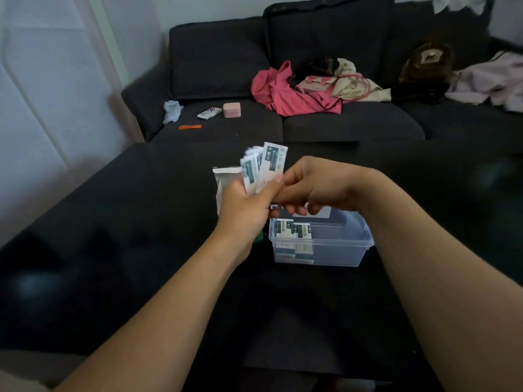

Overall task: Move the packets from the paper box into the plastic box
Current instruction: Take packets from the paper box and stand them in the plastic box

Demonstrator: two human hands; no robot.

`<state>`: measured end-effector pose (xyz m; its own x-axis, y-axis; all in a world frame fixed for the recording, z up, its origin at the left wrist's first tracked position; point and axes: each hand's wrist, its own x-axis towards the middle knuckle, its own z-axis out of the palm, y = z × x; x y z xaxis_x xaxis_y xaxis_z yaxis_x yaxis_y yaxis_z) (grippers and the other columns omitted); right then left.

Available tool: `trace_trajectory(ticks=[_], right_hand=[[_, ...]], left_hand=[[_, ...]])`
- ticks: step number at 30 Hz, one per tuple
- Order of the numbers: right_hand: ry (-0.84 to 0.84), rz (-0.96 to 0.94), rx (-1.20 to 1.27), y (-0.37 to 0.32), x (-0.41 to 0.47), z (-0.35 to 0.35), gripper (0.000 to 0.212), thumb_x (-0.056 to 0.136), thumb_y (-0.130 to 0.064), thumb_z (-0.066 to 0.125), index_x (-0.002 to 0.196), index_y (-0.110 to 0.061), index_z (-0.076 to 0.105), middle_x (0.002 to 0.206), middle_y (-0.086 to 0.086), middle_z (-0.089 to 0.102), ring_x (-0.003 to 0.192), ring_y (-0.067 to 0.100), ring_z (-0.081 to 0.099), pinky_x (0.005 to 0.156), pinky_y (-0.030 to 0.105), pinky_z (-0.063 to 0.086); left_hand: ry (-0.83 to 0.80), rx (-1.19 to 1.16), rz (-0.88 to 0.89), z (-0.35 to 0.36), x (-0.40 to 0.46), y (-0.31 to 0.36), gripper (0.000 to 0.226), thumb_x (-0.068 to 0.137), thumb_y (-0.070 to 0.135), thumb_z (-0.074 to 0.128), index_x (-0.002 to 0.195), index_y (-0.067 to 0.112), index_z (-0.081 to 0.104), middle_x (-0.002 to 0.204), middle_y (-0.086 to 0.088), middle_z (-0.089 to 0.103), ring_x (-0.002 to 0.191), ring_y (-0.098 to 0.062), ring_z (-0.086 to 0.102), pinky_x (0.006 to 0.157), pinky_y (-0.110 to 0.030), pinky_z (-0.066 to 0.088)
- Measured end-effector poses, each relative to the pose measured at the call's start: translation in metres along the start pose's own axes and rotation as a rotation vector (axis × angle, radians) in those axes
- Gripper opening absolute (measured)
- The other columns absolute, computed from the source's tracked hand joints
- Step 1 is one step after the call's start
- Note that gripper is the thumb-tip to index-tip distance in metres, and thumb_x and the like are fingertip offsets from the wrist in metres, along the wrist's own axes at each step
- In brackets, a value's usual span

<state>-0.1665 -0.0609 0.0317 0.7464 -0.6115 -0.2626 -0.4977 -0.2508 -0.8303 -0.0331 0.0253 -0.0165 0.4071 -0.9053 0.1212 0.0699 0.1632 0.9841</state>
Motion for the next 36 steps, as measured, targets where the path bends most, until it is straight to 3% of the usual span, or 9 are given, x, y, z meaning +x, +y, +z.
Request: trace_trajectory(ticks=[3,7,10,16,21,23,28,32,36], right_hand=[[0.07,0.007,-0.183,-0.005,-0.003,-0.003,0.028,0.082,-0.03,0.081,0.091,-0.005,0.073,0.075,0.004,0.066,0.062,0.009,0.056,0.057,0.023,0.044],[0.212,-0.116,0.297,-0.011,-0.007,-0.007,0.055,0.085,-0.035,0.076,0.135,-0.023,0.056,0.117,0.0,0.065,0.099,0.015,0.069,0.081,0.031,0.06],[0.213,-0.148,0.098,-0.02,0.0,0.01,0.061,0.09,-0.045,0.07,0.144,-0.025,0.049,0.131,-0.002,0.058,0.114,0.011,0.06,0.091,0.031,0.055],[0.406,-0.246,-0.458,-0.036,0.021,0.035,0.025,0.093,-0.014,0.059,0.114,-0.016,0.073,0.104,-0.001,0.069,0.09,0.01,0.061,0.064,0.014,0.045],[0.274,-0.213,-0.565,-0.04,0.014,0.035,0.031,0.102,-0.032,0.054,0.129,-0.019,0.062,0.117,0.0,0.065,0.106,0.016,0.061,0.086,0.03,0.049],[0.274,-0.225,-0.522,-0.04,0.008,0.028,0.035,0.102,-0.031,0.057,0.133,-0.016,0.059,0.126,0.002,0.064,0.11,0.016,0.061,0.093,0.032,0.051],[0.297,-0.216,-0.355,-0.027,-0.004,-0.001,0.014,0.097,-0.015,0.065,0.105,-0.008,0.074,0.089,0.002,0.074,0.069,0.005,0.062,0.057,0.013,0.047],[0.099,-0.135,-0.081,-0.007,-0.004,0.002,0.016,0.099,-0.01,0.062,0.104,0.002,0.069,0.084,0.01,0.067,0.066,0.008,0.058,0.059,0.021,0.047],[0.107,-0.127,0.052,0.005,0.002,0.002,0.019,0.097,-0.004,0.062,0.109,0.01,0.066,0.083,0.013,0.065,0.064,0.009,0.058,0.057,0.018,0.05]], left_hand=[[-0.002,0.064,-0.046,0.001,0.001,-0.003,0.009,0.1,0.022,0.062,0.097,0.023,0.07,0.08,0.006,0.074,0.071,-0.01,0.071,0.05,-0.023,0.053],[-0.107,0.231,-0.019,-0.001,-0.001,-0.005,0.009,0.102,0.021,0.057,0.102,0.018,0.066,0.08,-0.004,0.066,0.064,-0.01,0.066,0.046,-0.024,0.051],[-0.159,0.307,-0.031,0.004,-0.002,-0.005,0.017,0.099,0.021,0.063,0.114,0.012,0.064,0.082,-0.006,0.067,0.06,-0.008,0.066,0.048,-0.023,0.051],[-0.039,0.361,-0.116,0.005,0.001,-0.002,0.009,0.094,0.003,0.062,0.1,0.008,0.067,0.085,-0.014,0.071,0.068,-0.016,0.071,0.053,-0.026,0.055],[-0.015,0.415,-0.044,0.005,0.001,-0.007,0.011,0.096,0.003,0.053,0.097,0.008,0.062,0.077,-0.012,0.065,0.057,-0.015,0.061,0.041,-0.018,0.044],[-0.023,0.364,0.001,0.006,0.001,-0.008,0.007,0.096,0.005,0.053,0.099,0.008,0.059,0.07,-0.009,0.06,0.051,-0.012,0.055,0.038,-0.015,0.037],[-0.024,0.307,0.003,0.006,0.004,-0.01,0.037,0.09,0.007,0.07,0.118,0.015,0.046,0.08,-0.011,0.066,0.049,-0.009,0.06,0.041,-0.017,0.042],[-0.083,0.415,0.086,0.007,0.004,-0.016,0.04,0.089,0.005,0.071,0.109,0.02,0.041,0.091,-0.012,0.068,0.045,-0.011,0.063,0.045,-0.023,0.049],[-0.127,0.5,0.062,0.009,0.005,-0.015,0.04,0.09,0.01,0.071,0.111,0.023,0.04,0.093,-0.008,0.069,0.05,-0.018,0.069,0.039,-0.025,0.047]])
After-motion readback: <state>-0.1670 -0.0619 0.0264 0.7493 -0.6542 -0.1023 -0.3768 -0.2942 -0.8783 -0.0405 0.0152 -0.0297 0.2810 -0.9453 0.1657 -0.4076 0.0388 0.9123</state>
